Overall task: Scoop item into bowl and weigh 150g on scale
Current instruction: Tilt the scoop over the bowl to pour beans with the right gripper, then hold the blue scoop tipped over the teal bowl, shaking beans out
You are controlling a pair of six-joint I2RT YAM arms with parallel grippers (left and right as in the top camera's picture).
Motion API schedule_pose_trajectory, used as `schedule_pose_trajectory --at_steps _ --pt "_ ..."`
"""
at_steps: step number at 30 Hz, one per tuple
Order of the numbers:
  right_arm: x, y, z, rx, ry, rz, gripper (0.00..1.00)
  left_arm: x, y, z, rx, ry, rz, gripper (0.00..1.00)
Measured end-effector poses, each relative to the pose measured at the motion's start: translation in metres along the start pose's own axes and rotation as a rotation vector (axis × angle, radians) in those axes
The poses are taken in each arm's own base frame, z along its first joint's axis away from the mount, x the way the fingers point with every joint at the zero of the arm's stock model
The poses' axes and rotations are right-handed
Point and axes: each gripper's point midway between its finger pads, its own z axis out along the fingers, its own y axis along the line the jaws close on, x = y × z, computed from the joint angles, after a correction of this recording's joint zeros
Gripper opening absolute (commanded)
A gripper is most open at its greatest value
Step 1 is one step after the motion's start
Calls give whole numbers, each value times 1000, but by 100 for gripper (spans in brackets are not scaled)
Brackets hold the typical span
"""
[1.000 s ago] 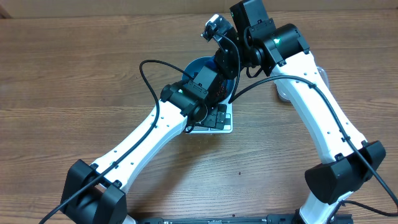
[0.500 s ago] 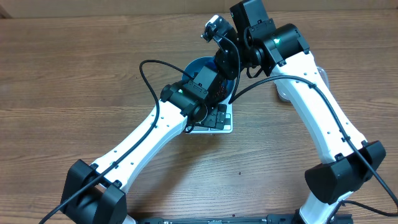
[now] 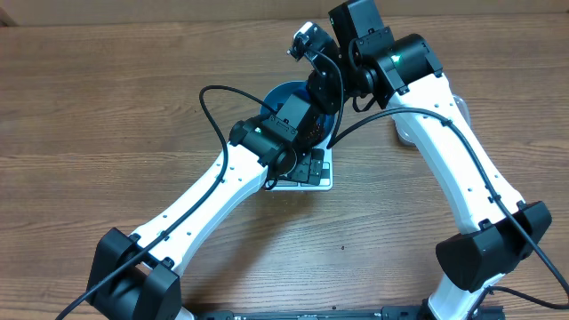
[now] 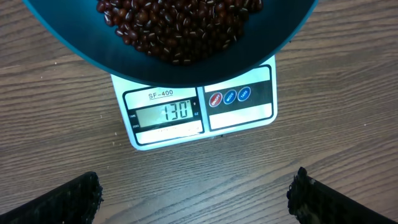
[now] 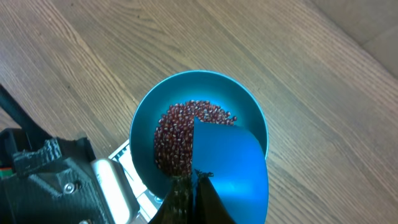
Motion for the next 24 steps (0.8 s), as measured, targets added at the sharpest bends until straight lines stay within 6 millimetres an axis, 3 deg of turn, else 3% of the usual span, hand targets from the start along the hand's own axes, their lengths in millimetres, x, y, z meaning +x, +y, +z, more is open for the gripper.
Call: schedule_pose_trajectory --at_steps 24 --pt "0 -1 0 4 0 22 4 0 0 0 0 0 0 100"
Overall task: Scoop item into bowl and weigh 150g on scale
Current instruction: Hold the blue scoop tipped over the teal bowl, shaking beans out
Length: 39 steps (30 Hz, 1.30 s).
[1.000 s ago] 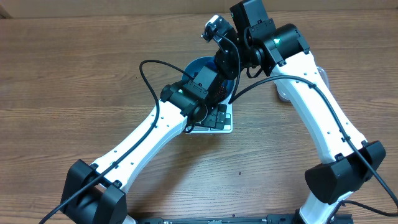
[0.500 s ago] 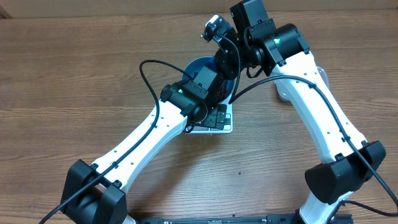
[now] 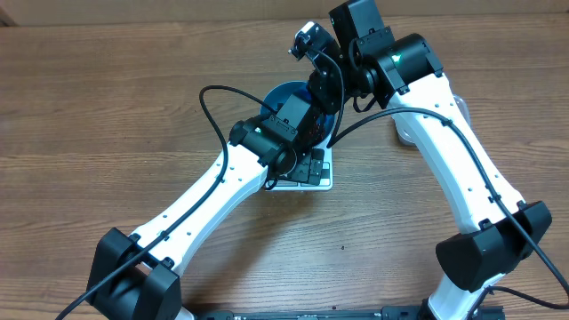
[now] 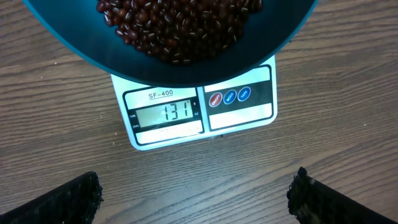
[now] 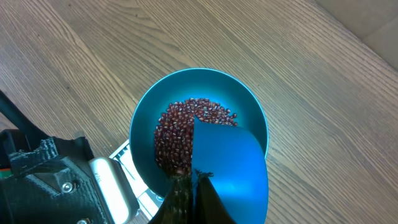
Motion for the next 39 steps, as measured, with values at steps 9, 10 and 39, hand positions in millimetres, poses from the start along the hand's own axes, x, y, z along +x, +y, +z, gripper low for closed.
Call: schedule_pose_trajectory --at_steps 9,10,39 --pt "0 1 0 -4 -1 3 4 0 0 0 0 0 0 100" --pt "0 1 0 -4 -1 3 4 0 0 0 0 0 0 100" --pt "5 3 0 -11 22 9 4 0 0 0 0 0 0 99"
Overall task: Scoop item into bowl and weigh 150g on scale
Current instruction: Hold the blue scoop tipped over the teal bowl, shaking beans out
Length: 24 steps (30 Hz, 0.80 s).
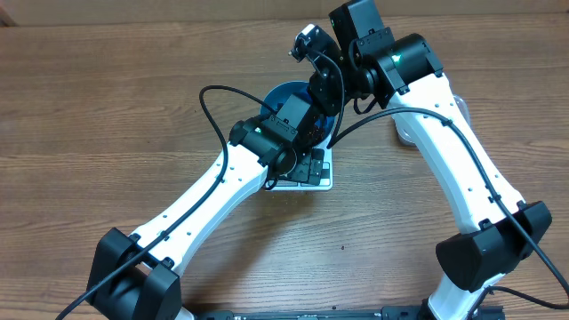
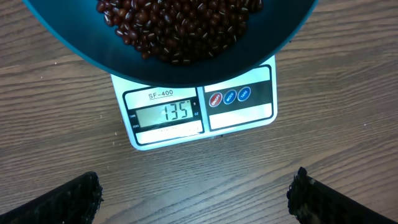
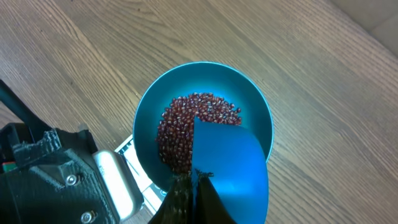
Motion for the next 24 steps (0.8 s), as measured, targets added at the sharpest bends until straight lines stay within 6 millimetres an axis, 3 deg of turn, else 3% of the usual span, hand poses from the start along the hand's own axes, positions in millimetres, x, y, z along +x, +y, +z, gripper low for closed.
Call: schedule_pose_trajectory --at_steps 24 --pt "7 3 0 -10 30 30 7 0 0 0 0 0 0 99"
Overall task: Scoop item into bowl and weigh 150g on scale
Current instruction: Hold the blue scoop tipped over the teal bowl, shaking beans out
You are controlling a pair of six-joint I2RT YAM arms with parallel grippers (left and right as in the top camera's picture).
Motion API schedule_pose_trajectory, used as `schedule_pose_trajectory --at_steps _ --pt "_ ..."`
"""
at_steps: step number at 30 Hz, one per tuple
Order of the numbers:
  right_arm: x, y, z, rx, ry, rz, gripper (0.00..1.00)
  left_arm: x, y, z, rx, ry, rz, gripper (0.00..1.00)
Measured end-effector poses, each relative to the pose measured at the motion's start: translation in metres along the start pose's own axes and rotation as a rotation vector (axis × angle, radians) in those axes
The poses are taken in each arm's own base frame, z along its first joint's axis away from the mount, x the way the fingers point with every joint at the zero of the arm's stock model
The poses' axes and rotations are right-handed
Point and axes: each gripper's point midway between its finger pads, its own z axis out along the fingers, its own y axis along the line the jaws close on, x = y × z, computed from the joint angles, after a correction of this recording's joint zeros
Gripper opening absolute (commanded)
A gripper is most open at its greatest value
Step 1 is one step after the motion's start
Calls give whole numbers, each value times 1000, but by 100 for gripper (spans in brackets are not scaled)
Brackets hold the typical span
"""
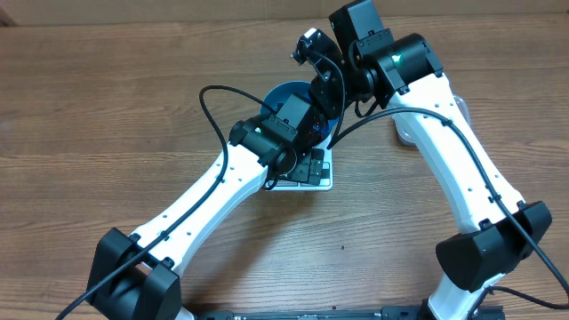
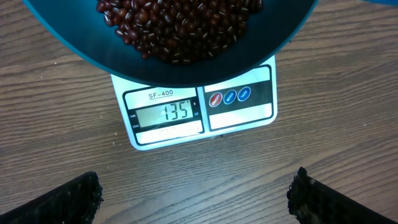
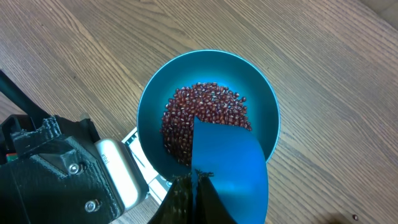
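A teal bowl (image 3: 144,106) of red beans (image 3: 202,109) stands on a white scale (image 2: 239,118) whose display (image 2: 165,112) reads 135. My right gripper (image 3: 191,177) is shut on the handle of a blue scoop (image 3: 230,168). The scoop hangs over the near right side of the bowl and hides part of the beans. My left gripper (image 2: 196,198) hovers open in front of the scale with only bare table between its fingers (image 2: 71,199). In the overhead view both wrists crowd over the bowl (image 1: 283,92) and hide most of it.
The wooden table (image 1: 107,107) stretches wide to the left and in front. A pale container (image 1: 460,108) shows partly behind my right arm at the back right. My left arm's black cable (image 1: 213,111) loops just left of the bowl.
The right wrist with the scoop has shifted a little, so the bowl sits slightly further right in its view. The scale still reads 135. The left gripper has not moved.
The scale read 130, then 131, then 135, while my right gripper held the scoop over the bowl and the left stayed open in front of the scale. The reading now holds at 135.
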Motion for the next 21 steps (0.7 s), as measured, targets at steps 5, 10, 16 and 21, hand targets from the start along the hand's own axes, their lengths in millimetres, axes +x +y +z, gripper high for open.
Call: schedule_pose_trajectory --at_steps 5,10,16,21 --pt "1 0 0 0 2 4 7 0 0 0 0 0 0 100" --pt "1 0 0 0 2 4 7 0 0 0 0 0 0 99" --pt "1 0 0 -1 3 4 4 0 0 0 0 0 0 99" --pt "0 0 0 -1 2 4 4 0 0 0 0 0 0 99"
